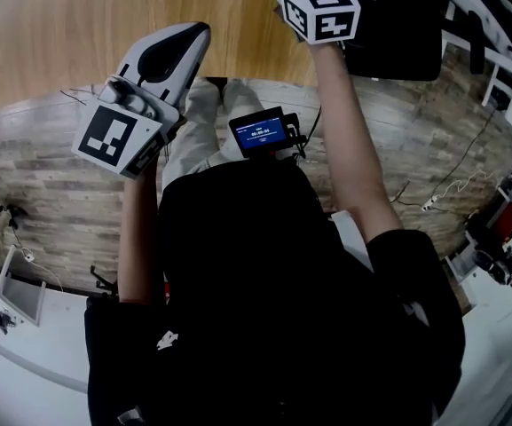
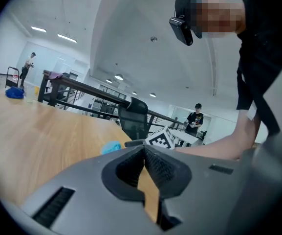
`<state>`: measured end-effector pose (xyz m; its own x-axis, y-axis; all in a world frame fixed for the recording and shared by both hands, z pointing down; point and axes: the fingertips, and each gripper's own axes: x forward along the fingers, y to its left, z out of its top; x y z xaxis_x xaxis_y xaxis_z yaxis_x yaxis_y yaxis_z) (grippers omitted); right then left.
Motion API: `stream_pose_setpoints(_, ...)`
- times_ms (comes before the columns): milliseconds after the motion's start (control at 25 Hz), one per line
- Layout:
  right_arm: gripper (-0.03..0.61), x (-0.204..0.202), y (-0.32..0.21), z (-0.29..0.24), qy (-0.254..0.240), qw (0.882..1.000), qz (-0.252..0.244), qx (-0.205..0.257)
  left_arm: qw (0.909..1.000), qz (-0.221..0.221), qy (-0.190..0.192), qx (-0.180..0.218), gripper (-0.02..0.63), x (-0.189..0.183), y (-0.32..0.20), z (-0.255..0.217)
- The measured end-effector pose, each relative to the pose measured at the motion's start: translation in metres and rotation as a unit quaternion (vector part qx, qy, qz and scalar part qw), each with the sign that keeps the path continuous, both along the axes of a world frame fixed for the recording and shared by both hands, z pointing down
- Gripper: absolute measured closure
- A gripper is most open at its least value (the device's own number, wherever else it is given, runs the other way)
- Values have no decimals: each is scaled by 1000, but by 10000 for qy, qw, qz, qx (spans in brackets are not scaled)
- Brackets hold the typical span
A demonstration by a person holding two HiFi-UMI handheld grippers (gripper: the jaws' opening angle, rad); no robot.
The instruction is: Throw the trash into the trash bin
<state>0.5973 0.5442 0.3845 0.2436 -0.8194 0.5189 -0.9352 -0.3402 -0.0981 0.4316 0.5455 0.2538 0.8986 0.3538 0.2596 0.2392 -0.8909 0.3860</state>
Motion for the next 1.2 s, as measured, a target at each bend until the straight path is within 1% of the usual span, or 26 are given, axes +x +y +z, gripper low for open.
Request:
stream_pose_setpoints(120,250,14,-14,26,15,9993,37,-382,9997,-238,-78,-51,606,-11,-7,4)
stream_pose_setpoints(200,252,17,-11,41,-14,9977,160,-660,9992,-364,-123,-114,605,-17,-11,8)
stream_pose_setpoints(240,262,20,-8,43,50,9967,256,-769,9990,-411,-135,-138,606,-19,-13,9)
stream_pose_setpoints(280,388,22,-5,42,176,9957,342,-842,9988,-452,-137,-158,606,-20,-15,10)
stream_pose_setpoints(320,553,24,-3,38,298,9950,379,-870,9986,-484,-132,-170,606,-20,-16,10)
stream_pose_setpoints(400,570,20,-4,33,327,9958,267,-807,9984,-527,-114,-171,606,-19,-18,12)
stream_pose_setpoints(480,575,14,-4,31,197,9974,189,-664,9982,-558,-98,-200,605,-18,-18,12)
stream_pose_setpoints(600,577,13,-1,30,74,9983,268,-515,9983,-525,-35,-236,606,-16,-19,13)
stream_pose_setpoints(720,577,11,-2,29,110,9984,242,-505,9984,-512,-45,-245,606,-18,-21,19)
stream_pose_setpoints(880,577,5,-5,28,307,9981,134,-523,9974,-652,6,-317,605,-24,-19,20)
stream_pose_setpoints(1040,577,-11,-26,24,372,9982,-163,-451,9949,-953,35,-324,606,-42,-25,20)
stream_pose_setpoints(1200,577,-52,-71,24,347,9953,-827,-374,9863,-1600,-72,-396,606,-82,-50,28)
